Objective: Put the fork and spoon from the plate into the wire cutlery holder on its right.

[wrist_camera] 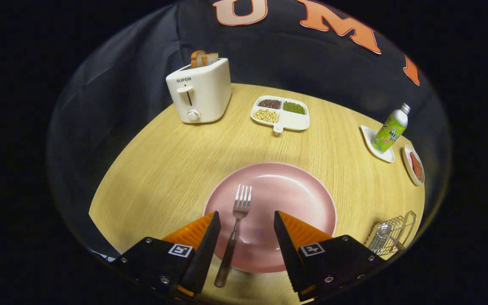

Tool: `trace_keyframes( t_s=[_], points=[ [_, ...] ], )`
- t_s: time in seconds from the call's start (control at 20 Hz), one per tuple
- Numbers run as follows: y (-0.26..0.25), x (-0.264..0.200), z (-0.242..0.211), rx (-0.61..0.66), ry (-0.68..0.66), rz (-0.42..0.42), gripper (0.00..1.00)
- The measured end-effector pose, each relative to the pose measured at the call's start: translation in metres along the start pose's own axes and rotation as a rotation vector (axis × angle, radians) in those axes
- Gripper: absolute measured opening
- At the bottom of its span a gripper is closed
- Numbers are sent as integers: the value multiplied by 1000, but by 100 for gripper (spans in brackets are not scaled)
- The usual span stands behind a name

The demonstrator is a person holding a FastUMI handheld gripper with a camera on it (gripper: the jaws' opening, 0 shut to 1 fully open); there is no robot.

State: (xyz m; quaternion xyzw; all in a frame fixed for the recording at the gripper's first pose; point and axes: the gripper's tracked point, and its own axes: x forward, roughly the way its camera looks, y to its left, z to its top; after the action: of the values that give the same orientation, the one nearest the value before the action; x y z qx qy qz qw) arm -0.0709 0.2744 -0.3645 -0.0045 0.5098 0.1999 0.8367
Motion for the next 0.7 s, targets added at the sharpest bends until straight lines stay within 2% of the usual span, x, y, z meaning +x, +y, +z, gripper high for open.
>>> trace_keyframes(
  t_s=[0.15, 0.6, 0.7],
  points=[
    [9, 8, -13, -9, 73, 33, 64],
    [4, 21, -56, -19, 307, -8, 14],
    [5, 18, -56, 9, 316, 5, 11]
  ],
)
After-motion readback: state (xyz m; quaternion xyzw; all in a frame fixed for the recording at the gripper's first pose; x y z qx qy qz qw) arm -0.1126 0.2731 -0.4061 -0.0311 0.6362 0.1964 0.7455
